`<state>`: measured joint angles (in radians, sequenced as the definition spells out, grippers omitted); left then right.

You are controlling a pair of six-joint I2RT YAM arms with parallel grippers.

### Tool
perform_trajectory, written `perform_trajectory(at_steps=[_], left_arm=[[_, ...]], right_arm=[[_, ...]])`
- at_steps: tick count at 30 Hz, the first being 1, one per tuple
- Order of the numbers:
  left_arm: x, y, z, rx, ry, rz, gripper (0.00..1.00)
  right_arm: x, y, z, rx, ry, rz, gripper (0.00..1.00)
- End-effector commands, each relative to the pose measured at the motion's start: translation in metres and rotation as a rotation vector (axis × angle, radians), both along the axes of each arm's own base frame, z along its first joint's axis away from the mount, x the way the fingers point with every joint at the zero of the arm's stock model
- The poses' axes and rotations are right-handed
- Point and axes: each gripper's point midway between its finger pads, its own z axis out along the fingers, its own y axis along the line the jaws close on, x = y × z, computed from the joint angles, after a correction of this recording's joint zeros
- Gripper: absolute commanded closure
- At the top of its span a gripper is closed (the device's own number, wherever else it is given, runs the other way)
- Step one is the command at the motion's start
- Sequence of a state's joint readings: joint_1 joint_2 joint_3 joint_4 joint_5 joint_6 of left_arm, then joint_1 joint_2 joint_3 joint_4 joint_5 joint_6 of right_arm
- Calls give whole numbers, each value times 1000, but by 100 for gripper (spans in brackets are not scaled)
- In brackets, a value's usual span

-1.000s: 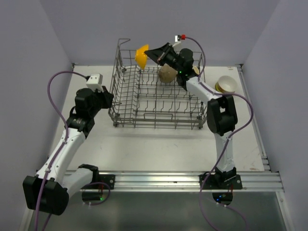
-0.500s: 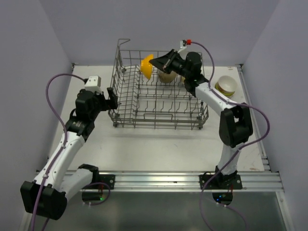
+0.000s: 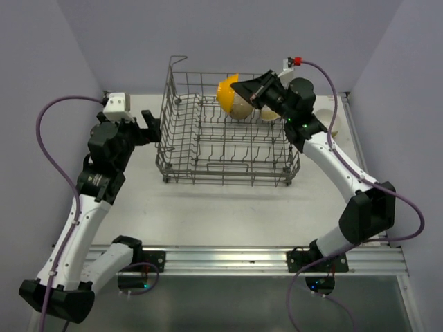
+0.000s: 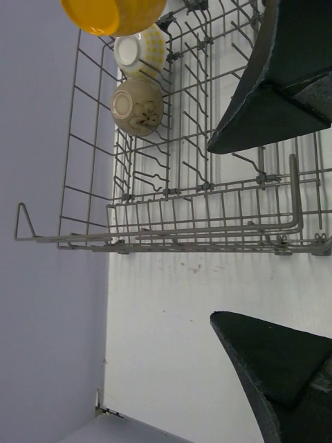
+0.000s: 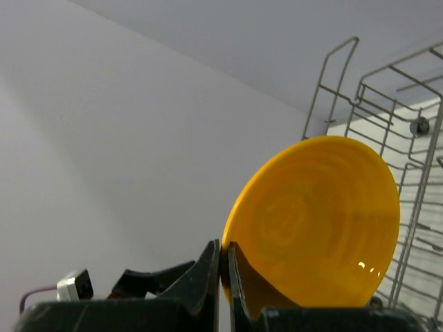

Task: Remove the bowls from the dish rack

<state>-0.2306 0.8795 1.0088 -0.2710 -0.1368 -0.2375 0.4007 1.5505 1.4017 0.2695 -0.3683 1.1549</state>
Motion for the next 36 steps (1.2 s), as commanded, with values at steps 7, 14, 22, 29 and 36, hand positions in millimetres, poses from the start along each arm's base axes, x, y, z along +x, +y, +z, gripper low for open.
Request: perform_trajectory(at_steps=[7,14,22,29,36], left_arm=[[20,-78,53,134,-87,-85,0],[-16,-167,51,298,-257,-190,0],[-44,-221,31,322,-335,-305,0],[-32,-218,40,312,-368,-197,21],[-39,-242,48,197,-410,-305,17]], right_arm=[[-9,-27,30,117,44,-137,100],[-13,-39,35,192,107,-205,100],[-33,-45,48,237,114,-214,100],[-61,-51,39,286,137,-197,100],[-74,-56,32,312,138,-209,100]])
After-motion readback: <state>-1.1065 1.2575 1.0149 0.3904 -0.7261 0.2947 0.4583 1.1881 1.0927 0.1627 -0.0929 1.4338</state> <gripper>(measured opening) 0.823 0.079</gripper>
